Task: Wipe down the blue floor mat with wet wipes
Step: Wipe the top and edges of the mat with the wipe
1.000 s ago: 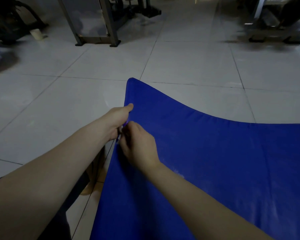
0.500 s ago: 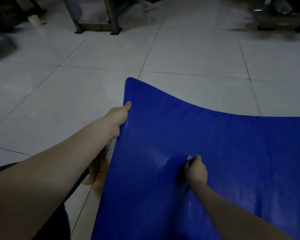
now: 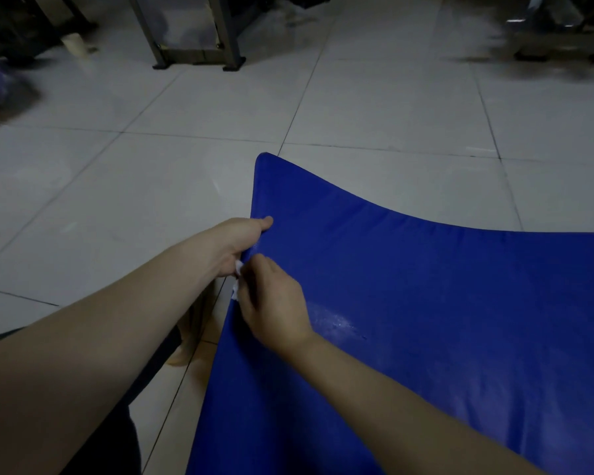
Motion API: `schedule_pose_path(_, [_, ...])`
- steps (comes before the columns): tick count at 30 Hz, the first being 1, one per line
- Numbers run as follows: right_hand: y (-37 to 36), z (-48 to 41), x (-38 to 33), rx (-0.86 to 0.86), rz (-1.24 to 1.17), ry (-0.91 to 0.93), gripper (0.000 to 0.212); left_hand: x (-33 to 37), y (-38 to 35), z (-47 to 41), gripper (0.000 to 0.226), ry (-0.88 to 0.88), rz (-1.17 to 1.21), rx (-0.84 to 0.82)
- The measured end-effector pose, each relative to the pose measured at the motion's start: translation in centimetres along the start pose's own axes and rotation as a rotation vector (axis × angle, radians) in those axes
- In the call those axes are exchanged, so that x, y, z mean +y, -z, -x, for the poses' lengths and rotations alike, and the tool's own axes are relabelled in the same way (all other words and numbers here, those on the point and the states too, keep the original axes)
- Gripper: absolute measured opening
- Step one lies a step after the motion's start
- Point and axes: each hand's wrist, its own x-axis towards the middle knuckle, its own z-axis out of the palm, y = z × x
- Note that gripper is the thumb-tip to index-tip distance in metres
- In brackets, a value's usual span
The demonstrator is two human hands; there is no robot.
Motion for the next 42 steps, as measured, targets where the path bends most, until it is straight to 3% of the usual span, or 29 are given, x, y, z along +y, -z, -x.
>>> schedule_pose_path(2, [0.1, -0.2, 0.5, 0.041, 0.104, 0.054, 0.023, -0.1, -0.2, -0.3, 0.036, -0.059, -0.021, 0.042])
schedule_pose_path(5, [0.9, 0.7, 3.1, 0.082, 0.119, -0.059, 0.027, -0.1, -0.2, -0.4, 0.04, -0.1, -0.048, 0.062])
schedule_pose_path(12, [4.3, 9.7, 15.1, -0.041, 0.301, -0.732, 0.022, 0.2, -0.8, 0.2, 0.039, -0.102, -0.071, 0.065])
schedule_pose_path(15, [5.7, 13.0, 17.6, 0.004, 0.35, -1.072, 0.023, 0.4, -1.0, 0.3, 0.032, -0.104, -0.068, 0.067])
schedule_pose_path(17, [5.3, 12.6, 17.1, 0.048, 0.296, -1.171, 0.026, 0.4, -1.0, 0.3, 0.032, -0.094, -0.052, 0.06])
schedule_pose_path(19, [3.9, 10.6, 15.2, 0.066, 0.211, -1.102, 0.021, 0.3, -1.0, 0.2, 0.031, -0.077, -0.044, 0.041])
schedule_pose_path(24, [-0.2, 4.7, 6.3, 0.161, -0.114, -0.733, 0.023, -0.2, -1.3, 0.2, 0.027, -0.046, -0.054, 0.008])
schedule_pose_path(27, [-0.2, 3.1, 2.5, 0.117, -0.214, -0.456, 0.023, -0.1, -1.1, 0.2, 0.021, -0.045, -0.049, 0.039])
schedule_pose_path(31, [-0.5, 2.7, 0.1, -0.062, 0.034, 0.113, 0.017, -0.1, -1.2, 0.5, 0.017, -0.044, -0.024, 0.057])
schedule_pose_path(33, [-1.1, 2.7, 0.5, -0.056, 0.169, 0.253, 0.018, 0.0, -1.3, 0.6, 0.017, -0.05, -0.028, 0.064])
schedule_pose_path(36, [-0.3, 3.4, 3.4, 0.012, 0.186, 0.152, 0.014, 0.2, -0.9, 0.5, 0.021, -0.066, -0.043, 0.079])
schedule_pose_path(38, [1.0, 5.4, 7.6, -0.007, 0.233, -0.12, 0.021, 0.4, -0.7, 0.5, 0.023, -0.076, -0.048, 0.085])
schedule_pose_path(42, [5.4, 12.4, 16.3, -0.247, 0.504, -0.75, 0.014, 0.7, -1.1, 0.4, 0.031, -0.108, -0.065, 0.078])
